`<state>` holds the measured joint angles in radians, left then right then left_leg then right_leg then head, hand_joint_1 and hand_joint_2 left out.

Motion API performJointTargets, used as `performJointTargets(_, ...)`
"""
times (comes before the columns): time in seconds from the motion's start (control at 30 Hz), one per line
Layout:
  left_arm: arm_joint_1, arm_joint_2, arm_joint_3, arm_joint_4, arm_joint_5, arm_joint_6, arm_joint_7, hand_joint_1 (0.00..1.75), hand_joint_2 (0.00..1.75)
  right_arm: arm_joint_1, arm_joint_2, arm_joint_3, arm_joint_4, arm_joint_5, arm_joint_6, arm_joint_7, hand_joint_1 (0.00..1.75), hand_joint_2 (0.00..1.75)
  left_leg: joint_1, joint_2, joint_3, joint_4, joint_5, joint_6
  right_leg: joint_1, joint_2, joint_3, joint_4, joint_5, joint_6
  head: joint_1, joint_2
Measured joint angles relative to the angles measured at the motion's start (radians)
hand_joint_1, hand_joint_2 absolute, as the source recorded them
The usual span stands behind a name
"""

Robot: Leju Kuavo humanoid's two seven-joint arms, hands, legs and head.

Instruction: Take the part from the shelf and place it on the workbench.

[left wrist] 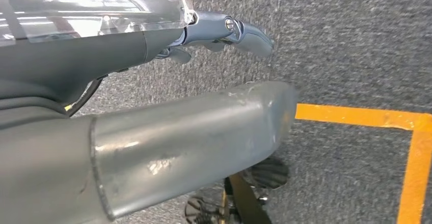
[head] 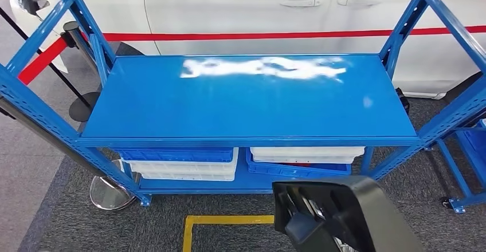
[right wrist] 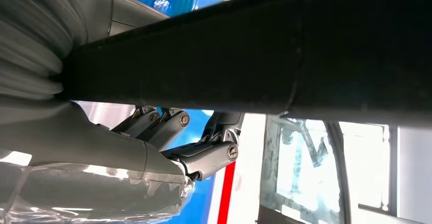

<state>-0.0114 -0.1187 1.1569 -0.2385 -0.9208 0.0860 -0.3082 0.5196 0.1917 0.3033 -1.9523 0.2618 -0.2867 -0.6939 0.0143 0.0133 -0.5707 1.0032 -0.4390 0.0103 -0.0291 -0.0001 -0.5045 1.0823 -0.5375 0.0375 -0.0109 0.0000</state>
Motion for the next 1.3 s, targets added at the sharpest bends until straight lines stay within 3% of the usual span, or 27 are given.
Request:
performJointTargets(0.07,-0.001,0.0,0.001,-0.001,-0.007,-0.001,0.0,0.0,0.0,0.007,0.0,-0.004,-0.009,-0.001,0.001,0.0,1.75,1.75,-0.002,-0.001,-0.016,0.016,0.007,-0.014,0.004,0.002,0.037,-0.07,-0.013,-0.012,0.001,0.0)
performJointTargets(0.13,0.0,0.0,0.002,-0.001,-0.014,-0.003,0.0,0.0,0.0,0.016,0.002,-0.008,-0.017,-0.001,0.005,0.0,1.75,1.75,0.002,-0.002,-0.023,0.02,0.016,-0.029,0.007,0.0,0.026,-0.074,-0.007,-0.034,0.002,0.0)
performJointTargets(0.17,0.002,0.0,0.002,-0.001,-0.019,-0.005,0.0,0.0,0.0,0.021,0.004,-0.011,-0.021,-0.002,0.008,0.0,1.75,1.75,0.004,-0.003,-0.03,0.028,0.005,-0.034,0.007,-0.002,0.017,-0.075,0.002,-0.046,0.002,0.0)
performJointTargets(0.23,0.003,0.0,0.003,-0.001,-0.027,-0.009,0.0,0.0,0.0,0.03,0.011,-0.016,-0.031,-0.006,0.016,-0.001,1.75,1.75,0.009,-0.004,-0.056,0.093,-0.065,-0.042,0.008,-0.005,-0.004,-0.076,0.021,-0.066,0.0,0.0)
performJointTargets(0.3,0.004,0.0,0.004,-0.001,-0.031,-0.011,0.0,0.0,0.0,0.037,0.016,-0.021,-0.037,-0.009,0.021,-0.001,1.75,1.75,0.009,-0.005,-0.087,0.218,-0.158,-0.044,0.015,-0.006,-0.029,-0.075,0.04,-0.073,-0.003,0.0)
performJointTargets(0.33,0.004,0.0,0.004,-0.001,-0.032,-0.011,0.0,0.0,0.0,0.04,0.017,-0.024,-0.039,-0.01,0.022,-0.001,1.75,1.75,0.008,-0.005,-0.094,0.271,-0.179,-0.044,0.018,-0.007,-0.042,-0.074,0.049,-0.074,-0.003,0.0)
performJointTargets(0.37,0.004,0.0,0.004,-0.001,-0.034,-0.011,0.0,0.0,0.0,0.042,0.017,-0.026,-0.039,-0.01,0.023,-0.001,1.75,1.75,0.008,-0.005,-0.086,0.297,-0.177,-0.043,0.022,-0.007,-0.055,-0.071,0.058,-0.075,-0.004,0.0)
performJointTargets(0.4,0.003,0.0,0.004,-0.001,-0.037,-0.012,0.0,0.0,0.0,0.044,0.018,-0.029,-0.041,-0.01,0.024,-0.001,1.75,1.75,0.007,-0.005,-0.062,0.288,-0.156,-0.039,0.025,-0.007,-0.067,-0.068,0.066,-0.075,-0.004,0.0)
performJointTargets(0.47,0.002,0.002,0.004,-0.001,-0.044,-0.013,-0.001,0.0,0.0,0.05,0.024,-0.034,-0.045,-0.01,0.026,-0.001,1.75,1.75,0.001,-0.006,0.031,0.171,-0.106,-0.025,0.028,-0.007,-0.088,-0.06,0.079,-0.074,-0.004,0.0)
performJointTargets(0.53,-0.002,0.005,0.004,-0.002,-0.053,-0.015,-0.003,0.0,0.0,0.056,0.031,-0.038,-0.05,-0.009,0.026,-0.001,1.75,1.75,-0.006,-0.007,0.12,0.031,-0.103,-0.01,0.031,-0.008,-0.099,-0.056,0.092,-0.067,-0.003,0.0)
performJointTargets(0.6,-0.005,0.008,0.004,-0.003,-0.062,-0.018,-0.006,0.0,0.0,0.062,0.037,-0.041,-0.054,-0.006,0.028,-0.001,1.75,1.75,-0.014,-0.007,0.145,-0.024,-0.11,-0.002,0.029,-0.01,-0.103,-0.057,0.108,-0.055,-0.005,0.0)
performJointTargets(0.67,-0.005,0.009,0.004,-0.003,-0.067,-0.019,-0.008,0.0,0.0,0.069,0.043,-0.045,-0.056,-0.003,0.029,-0.001,1.75,1.75,-0.012,-0.005,0.134,-0.034,-0.09,0.008,0.026,-0.009,-0.108,-0.056,0.11,-0.042,-0.007,0.0)
performJointTargets(0.7,-0.006,0.009,0.004,-0.003,-0.07,-0.02,-0.009,0.0,0.0,0.072,0.046,-0.047,-0.056,-0.002,0.03,-0.001,1.75,1.75,-0.01,-0.003,0.126,-0.039,-0.078,0.014,0.025,-0.007,-0.115,-0.041,0.086,-0.037,-0.006,0.0)
performJointTargets(0.8,-0.007,0.009,0.002,-0.003,-0.081,-0.023,-0.011,0.0,0.0,0.081,0.05,-0.056,-0.057,-0.001,0.033,-0.001,1.75,1.75,-0.008,0.003,0.089,-0.042,-0.044,0.025,0.021,-0.003,-0.154,0.099,-0.056,-0.026,-0.004,0.0)
performJointTargets(0.83,-0.007,0.009,0.001,-0.003,-0.083,-0.024,-0.012,0.0,0.0,0.083,0.05,-0.059,-0.057,-0.001,0.035,-0.001,1.75,1.75,-0.008,0.004,0.075,-0.04,-0.035,0.024,0.018,-0.003,-0.161,0.154,-0.082,-0.022,-0.004,0.0)
performJointTargets(0.87,-0.007,0.009,0.0,-0.003,-0.085,-0.025,-0.012,0.0,0.0,0.085,0.051,-0.062,-0.057,-0.001,0.037,-0.001,1.75,1.75,-0.008,0.005,0.061,-0.037,-0.026,0.022,0.016,-0.003,-0.16,0.189,-0.082,-0.018,-0.004,0.0)
performJointTargets(0.9,-0.008,0.009,-0.002,-0.003,-0.088,-0.027,-0.013,0.0,0.0,0.088,0.051,-0.064,-0.057,-0.001,0.04,-0.001,1.75,1.75,-0.007,0.006,0.046,-0.031,-0.018,0.02,0.013,-0.003,-0.145,0.195,-0.061,-0.015,-0.004,0.0)
performJointTargets(0.93,-0.008,0.009,-0.002,-0.003,-0.091,-0.028,-0.013,0.0,0.0,0.09,0.053,-0.066,-0.058,-0.002,0.042,-0.001,1.75,1.75,-0.006,0.006,0.031,-0.023,-0.012,0.016,0.009,-0.003,-0.114,0.168,-0.03,-0.013,-0.004,0.0)
performJointTargets(1.0,-0.01,0.01,-0.004,-0.003,-0.096,-0.03,-0.013,0.0,0.0,0.093,0.057,-0.072,-0.06,-0.004,0.047,-0.001,1.75,1.75,-0.005,0.005,0.002,0.001,-0.004,0.007,0.005,-0.003,-0.018,0.042,0.001,-0.011,-0.003,0.0)
performJointTargets(1.07,-0.011,0.011,-0.005,-0.003,-0.097,-0.031,-0.013,0.0,0.0,0.096,0.063,-0.076,-0.063,-0.005,0.05,-0.001,1.75,1.75,-0.007,0.004,-0.017,0.02,0.004,-0.005,0.008,-0.002,0.042,-0.056,-0.014,-0.02,-0.003,0.0)
performJointTargets(1.17,-0.01,0.012,-0.006,-0.003,-0.099,-0.032,-0.014,0.0,0.0,0.104,0.072,-0.085,-0.064,-0.005,0.056,-0.001,1.75,1.75,-0.004,0.001,-0.029,0.026,0.015,-0.026,0.013,-0.003,0.032,-0.074,-0.009,-0.048,-0.001,0.0)
performJointTargets(1.23,-0.009,0.012,-0.006,-0.003,-0.102,-0.033,-0.015,0.0,0.0,0.108,0.079,-0.09,-0.064,-0.004,0.064,-0.001,1.75,1.75,0.001,-0.002,-0.048,0.067,-0.037,-0.037,0.012,-0.007,0.01,-0.077,0.012,-0.067,-0.003,0.0)
performJointTargets(1.3,-0.009,0.013,-0.006,-0.003,-0.108,-0.034,-0.016,0.0,0.0,0.112,0.085,-0.095,-0.064,-0.004,0.072,-0.001,1.75,1.75,0.002,-0.003,-0.077,0.175,-0.136,-0.044,0.014,-0.008,-0.016,-0.077,0.033,-0.075,-0.007,0.0)
